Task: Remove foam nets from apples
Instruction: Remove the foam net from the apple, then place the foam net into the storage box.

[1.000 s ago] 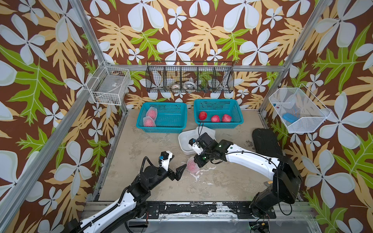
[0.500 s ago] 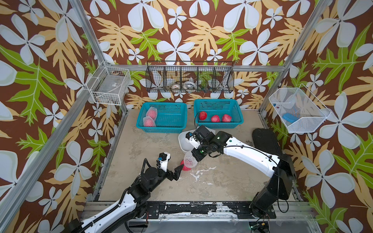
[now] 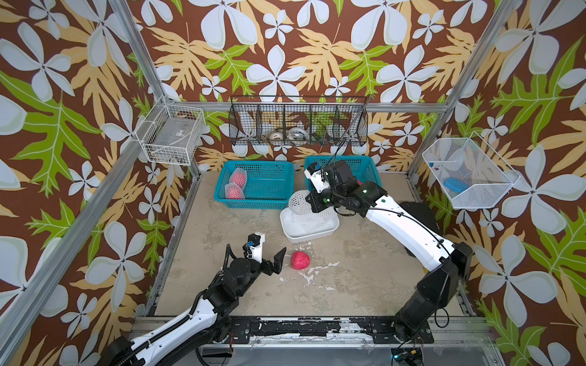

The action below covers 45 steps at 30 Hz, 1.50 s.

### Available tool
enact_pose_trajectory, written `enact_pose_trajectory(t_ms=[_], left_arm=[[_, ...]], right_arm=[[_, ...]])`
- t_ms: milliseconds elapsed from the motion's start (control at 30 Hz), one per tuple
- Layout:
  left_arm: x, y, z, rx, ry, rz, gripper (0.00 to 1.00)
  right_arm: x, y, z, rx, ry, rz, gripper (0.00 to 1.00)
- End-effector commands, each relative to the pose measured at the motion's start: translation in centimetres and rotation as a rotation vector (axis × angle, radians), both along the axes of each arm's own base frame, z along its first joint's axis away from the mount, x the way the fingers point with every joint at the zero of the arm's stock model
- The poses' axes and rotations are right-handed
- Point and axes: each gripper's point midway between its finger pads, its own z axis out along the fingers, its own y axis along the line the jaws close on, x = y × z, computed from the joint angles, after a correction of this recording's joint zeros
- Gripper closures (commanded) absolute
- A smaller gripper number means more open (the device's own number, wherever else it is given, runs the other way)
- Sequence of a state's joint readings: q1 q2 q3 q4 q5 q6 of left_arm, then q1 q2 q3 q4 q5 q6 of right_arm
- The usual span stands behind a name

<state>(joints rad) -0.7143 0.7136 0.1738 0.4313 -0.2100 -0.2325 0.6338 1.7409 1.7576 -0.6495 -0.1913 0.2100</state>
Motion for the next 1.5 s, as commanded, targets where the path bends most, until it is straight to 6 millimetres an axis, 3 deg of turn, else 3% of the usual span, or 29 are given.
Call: enact_pose_trajectory(t_ms=[0,100,267,533,833,933,1133,1333,1467], left_arm=[[0.8,0.0,0.8,0.007,-0.019,0.026,0.0],[1.0,-0.5,0.6,0.017,0.001,0.013,0.0],[1.1,-0.3,0.3,0.018,-0.001,0.027,0.0],[1.0,0.0,-0.4,0.038,0.002,0.033,0.0],[1.3,-0.3,-1.6,0.064,0.031,0.028,0.0],[1.3,-0.4,-2.0,0.071,0.038,0.026,0.0],[1.4,-0.5,-2.3,0.078,0.044,0.026,0.0],[1.6,-0.6,-2.6,0.09,0.05,0.025,0.0],[1.7,-0.8,-2.6,0.098,0.049,0.019,0.0]], right_arm=[[2.3,0.4,-1.0,0.018,0.035,-0.027,1.0],[3.5,0.8,-3.8,-0.01,0.076,-0.05,1.0],[4.3,1.7,-6.8,0.003,0.124,-0.059,1.0],[3.6,3.2,-11.7,0.023,0.261,-0.019,1.0],[4.3,1.3,-16.7,-0.085,0.262,-0.104,1.0],[4.7,0.6,-17.0,-0.123,0.245,-0.127,0.95],[5.5,0.4,-15.0,-0.142,0.189,-0.129,0.62],[7.0,-0.6,-12.0,-0.179,0.099,-0.177,0.53],[7.4,-0.5,-10.9,-0.194,0.082,-0.176,0.52]])
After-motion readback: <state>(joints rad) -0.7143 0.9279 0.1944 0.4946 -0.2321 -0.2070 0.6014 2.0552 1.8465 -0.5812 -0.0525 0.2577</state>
